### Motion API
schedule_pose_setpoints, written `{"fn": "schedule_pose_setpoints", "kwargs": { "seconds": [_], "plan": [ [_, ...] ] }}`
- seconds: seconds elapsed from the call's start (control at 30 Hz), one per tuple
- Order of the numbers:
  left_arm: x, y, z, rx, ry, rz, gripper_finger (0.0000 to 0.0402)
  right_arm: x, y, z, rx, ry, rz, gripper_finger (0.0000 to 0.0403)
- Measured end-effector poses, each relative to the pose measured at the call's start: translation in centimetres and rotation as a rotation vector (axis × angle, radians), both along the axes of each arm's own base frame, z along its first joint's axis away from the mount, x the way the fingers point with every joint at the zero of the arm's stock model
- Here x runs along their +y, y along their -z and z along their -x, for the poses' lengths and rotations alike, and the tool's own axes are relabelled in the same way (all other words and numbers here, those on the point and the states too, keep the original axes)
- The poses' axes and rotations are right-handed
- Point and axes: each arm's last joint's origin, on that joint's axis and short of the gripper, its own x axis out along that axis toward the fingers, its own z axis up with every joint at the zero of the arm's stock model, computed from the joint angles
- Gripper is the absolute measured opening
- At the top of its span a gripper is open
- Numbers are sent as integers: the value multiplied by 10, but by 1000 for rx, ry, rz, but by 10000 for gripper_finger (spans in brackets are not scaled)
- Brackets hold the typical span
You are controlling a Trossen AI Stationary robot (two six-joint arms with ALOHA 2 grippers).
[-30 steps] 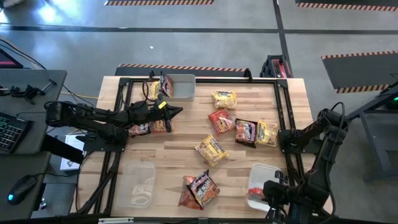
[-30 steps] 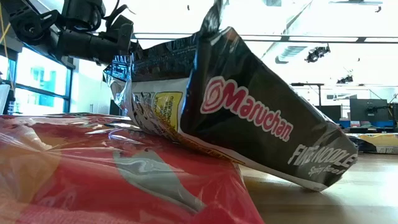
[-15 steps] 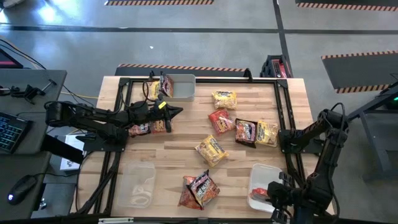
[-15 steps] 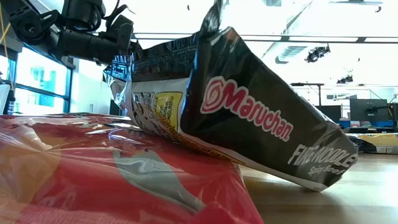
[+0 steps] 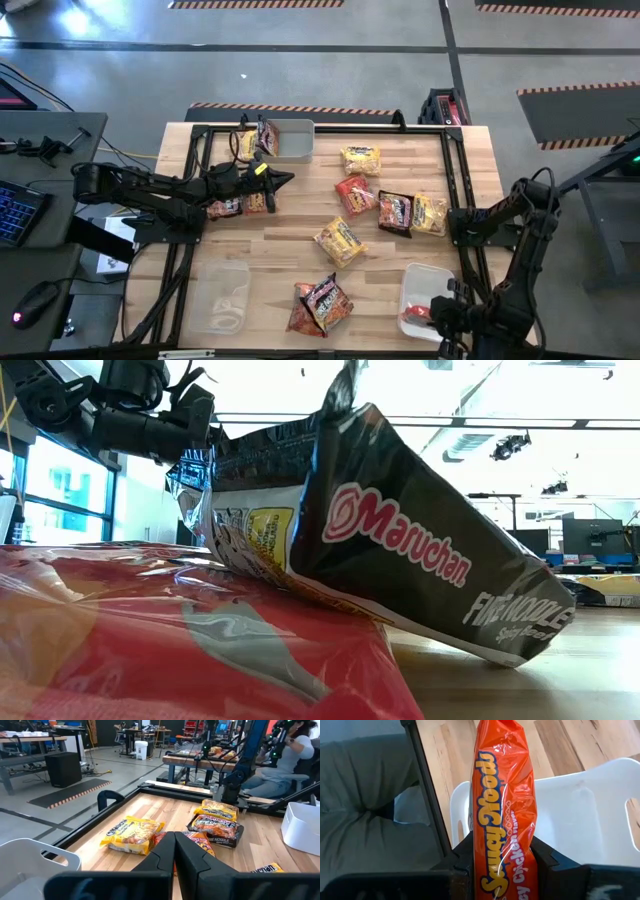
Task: Sort Maruchan noodles
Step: Put the top middle orange noodle pack into the white bin
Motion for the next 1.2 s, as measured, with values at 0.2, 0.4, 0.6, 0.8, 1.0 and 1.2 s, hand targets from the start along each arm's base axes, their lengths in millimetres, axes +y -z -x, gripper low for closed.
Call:
{"fn": "schedule_pose_setpoints", "kwargs": {
  "seconds": [0.2, 0.4, 0.6, 0.8, 1.0, 1.2],
  "plan": [
    [0, 0, 0, 0, 0, -1, 0, 4, 5, 0, 24, -7, -6, 83],
    [0, 0, 0, 0, 0, 0, 0, 11, 19, -3, 51, -26, 40, 83],
    [0, 0, 0, 0, 0, 0, 0, 15, 28, -4, 65, -28, 66, 83],
    [0, 0, 0, 0, 0, 0, 0, 15, 28, -5, 68, -41, 70, 83],
    [0, 0, 0, -1, 0, 2, 0, 14, 28, -7, 68, -67, 84, 83],
    [0, 0, 0, 0, 1, 1, 0, 14, 41, -7, 73, -87, 65, 90]
  ]
}}
